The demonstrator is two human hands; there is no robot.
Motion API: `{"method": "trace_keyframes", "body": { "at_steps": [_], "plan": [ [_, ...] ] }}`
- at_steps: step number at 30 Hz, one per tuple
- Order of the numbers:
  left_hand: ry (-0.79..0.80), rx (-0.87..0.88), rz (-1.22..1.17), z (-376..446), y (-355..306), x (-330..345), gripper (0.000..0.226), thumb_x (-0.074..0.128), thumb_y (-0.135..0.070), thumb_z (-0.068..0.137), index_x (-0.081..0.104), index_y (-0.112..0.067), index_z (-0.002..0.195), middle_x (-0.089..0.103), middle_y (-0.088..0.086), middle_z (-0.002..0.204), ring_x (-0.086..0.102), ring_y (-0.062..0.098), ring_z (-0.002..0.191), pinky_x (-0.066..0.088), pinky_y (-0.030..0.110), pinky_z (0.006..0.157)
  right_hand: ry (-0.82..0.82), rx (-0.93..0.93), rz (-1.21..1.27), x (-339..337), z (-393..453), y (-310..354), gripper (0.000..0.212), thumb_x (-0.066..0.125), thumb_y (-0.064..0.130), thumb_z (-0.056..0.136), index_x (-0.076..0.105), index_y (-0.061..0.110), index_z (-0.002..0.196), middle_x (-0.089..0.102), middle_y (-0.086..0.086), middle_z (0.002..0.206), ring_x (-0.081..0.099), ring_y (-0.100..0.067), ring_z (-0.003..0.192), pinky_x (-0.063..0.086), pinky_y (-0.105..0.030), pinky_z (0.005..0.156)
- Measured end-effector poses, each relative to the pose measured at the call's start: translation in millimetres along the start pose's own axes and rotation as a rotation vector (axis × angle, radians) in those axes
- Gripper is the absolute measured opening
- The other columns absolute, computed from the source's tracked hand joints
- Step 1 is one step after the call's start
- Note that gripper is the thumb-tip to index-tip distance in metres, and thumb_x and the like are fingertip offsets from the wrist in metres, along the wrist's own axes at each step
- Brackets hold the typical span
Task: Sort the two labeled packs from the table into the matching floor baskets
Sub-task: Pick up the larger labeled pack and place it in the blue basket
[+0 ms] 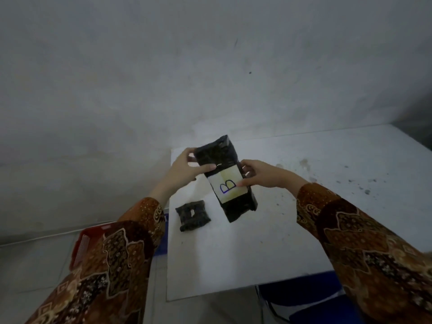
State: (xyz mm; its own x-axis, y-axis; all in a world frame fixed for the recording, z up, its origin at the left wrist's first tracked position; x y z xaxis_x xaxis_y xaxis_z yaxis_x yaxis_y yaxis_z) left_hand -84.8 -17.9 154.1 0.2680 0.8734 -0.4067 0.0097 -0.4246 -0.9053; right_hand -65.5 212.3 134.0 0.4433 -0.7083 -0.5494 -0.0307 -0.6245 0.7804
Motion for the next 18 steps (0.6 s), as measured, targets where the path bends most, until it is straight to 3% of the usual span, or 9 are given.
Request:
{"method": "trace_keyframes", "body": {
  "at_steps": [3, 6, 9, 12, 14, 18],
  "plan": [
    [0.025, -0.030, -0.090, -16, 18, 26, 0.061, 0.080, -0.032, 0.072, 0.048, -0.017, 0.121, 0.063, 0.004, 0.115, 0.063, 0.013, 0.095, 0.055, 0.024, 0.069, -0.043, 0.019, 0.277, 12, -5, 1, 0.044, 0.071, 0.019, 0.081, 0.049, 0.013, 0.119, 0.061, -0.011, 0.120, 0.065, -0.020, 0.101, 0.059, -0.029, 0.077],
    [0.051, -0.002, -0.141, -26, 28, 42, 0.048, 0.076, -0.026, 0.077, 0.051, -0.015, 0.115, 0.069, 0.011, 0.113, 0.068, 0.010, 0.086, 0.054, 0.013, 0.057, -0.078, 0.034, 0.378, 27, -8, -3, 0.048, 0.071, 0.021, 0.081, 0.044, 0.021, 0.121, 0.059, -0.009, 0.125, 0.064, -0.011, 0.097, 0.058, -0.024, 0.074],
    [0.132, 0.018, -0.073, -28, 26, 36, 0.042, 0.076, -0.024, 0.077, 0.053, -0.017, 0.112, 0.071, 0.012, 0.106, 0.070, 0.017, 0.084, 0.058, 0.023, 0.063, -0.263, -0.017, 0.410, 23, -14, -5, 0.082, 0.077, 0.021, 0.076, 0.026, 0.025, 0.139, 0.049, -0.007, 0.134, 0.062, -0.012, 0.096, 0.054, -0.027, 0.076],
    [0.215, 0.037, 0.109, -25, 20, 25, 0.041, 0.078, -0.027, 0.075, 0.055, -0.022, 0.109, 0.069, 0.011, 0.103, 0.068, 0.027, 0.090, 0.058, 0.040, 0.078, -0.459, -0.131, 0.307, 2, -23, -1, 0.105, 0.083, 0.027, 0.067, 0.012, 0.036, 0.145, 0.036, -0.001, 0.141, 0.050, -0.018, 0.115, 0.050, -0.034, 0.089],
    [0.247, 0.055, 0.198, -23, 15, 20, 0.041, 0.078, -0.031, 0.074, 0.056, -0.024, 0.108, 0.068, 0.011, 0.106, 0.065, 0.029, 0.093, 0.054, 0.043, 0.082, -0.427, -0.190, 0.169, -5, -27, 5, 0.104, 0.083, 0.035, 0.064, 0.015, 0.043, 0.142, 0.037, 0.001, 0.142, 0.046, -0.017, 0.119, 0.048, -0.032, 0.092],
    [0.285, 0.114, 0.334, -23, 6, 18, 0.044, 0.078, -0.035, 0.073, 0.056, -0.026, 0.110, 0.065, 0.010, 0.111, 0.059, 0.026, 0.096, 0.047, 0.033, 0.077, -0.302, -0.226, 0.014, -3, -28, 13, 0.078, 0.078, 0.031, 0.072, 0.034, 0.032, 0.135, 0.051, 0.007, 0.119, 0.055, -0.019, 0.112, 0.052, -0.011, 0.068]
  ]
}}
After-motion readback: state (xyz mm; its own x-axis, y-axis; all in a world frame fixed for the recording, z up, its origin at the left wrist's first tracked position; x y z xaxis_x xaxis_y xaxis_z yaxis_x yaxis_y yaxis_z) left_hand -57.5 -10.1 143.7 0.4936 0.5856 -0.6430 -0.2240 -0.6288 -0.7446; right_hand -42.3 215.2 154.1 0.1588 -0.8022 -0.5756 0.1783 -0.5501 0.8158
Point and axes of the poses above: each hand's wrist, its own z-axis towards the middle knuckle, its own x-axis out of the palm, y = z × x, the point moved 3 cm from there along z, towards the middle knuckle
